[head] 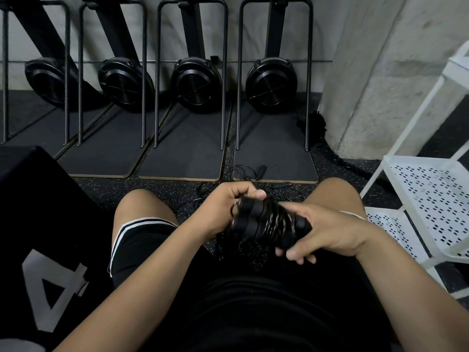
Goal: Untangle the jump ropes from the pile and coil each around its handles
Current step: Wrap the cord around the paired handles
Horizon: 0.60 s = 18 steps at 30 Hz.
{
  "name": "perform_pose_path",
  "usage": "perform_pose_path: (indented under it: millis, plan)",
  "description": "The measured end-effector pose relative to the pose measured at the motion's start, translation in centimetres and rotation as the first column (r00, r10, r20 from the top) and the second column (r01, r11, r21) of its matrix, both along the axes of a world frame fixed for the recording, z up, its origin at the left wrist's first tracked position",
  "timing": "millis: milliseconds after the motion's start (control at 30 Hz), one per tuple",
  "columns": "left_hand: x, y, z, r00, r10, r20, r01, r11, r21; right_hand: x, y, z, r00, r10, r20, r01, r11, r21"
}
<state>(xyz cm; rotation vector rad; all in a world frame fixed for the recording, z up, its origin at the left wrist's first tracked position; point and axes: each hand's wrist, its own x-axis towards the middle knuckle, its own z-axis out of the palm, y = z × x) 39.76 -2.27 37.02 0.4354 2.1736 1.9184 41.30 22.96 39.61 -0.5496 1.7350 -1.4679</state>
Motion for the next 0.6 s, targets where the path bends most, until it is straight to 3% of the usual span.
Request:
perform_pose_path:
  millis: [67,133,300,467,600]
  plan:
    - [0.1,0.2,-0.1,0.999,0.040,-0.020,-0.040,0.999,-0.032,0.0,-0.1,0.2,0.994,-0.110,0.008,0.110,0.986,-0.124]
    - [0.1,0.3,-0.2,0.994,0.073,-0.084,-0.088,0.977,-0.194,-0.2,-0.5,0.1,0.973,-0.230,0.019,0.228,0.949,-0.217]
    - [0.4,0.7,0.1,0.996,-0.016,-0.088,-0.014,0.943,-0.331,-0.4,-1.3,-0.3,0.878,-0.478,-0.019,0.456,0.848,-0.270]
    - [0.4,0.7,0.0,0.994,-0.066,-0.091,0.024,0.915,-0.403,-1.9,-0.6,-1.8,0.714,-0.692,-0.105,0.667,0.718,-0.198]
    - [0.7,1.0,0.3,0.987,-0.115,-0.113,0.056,0.903,-0.425,-2.6,-0.2,-3.5,0.700,-0.647,-0.303,0.687,0.726,0.037]
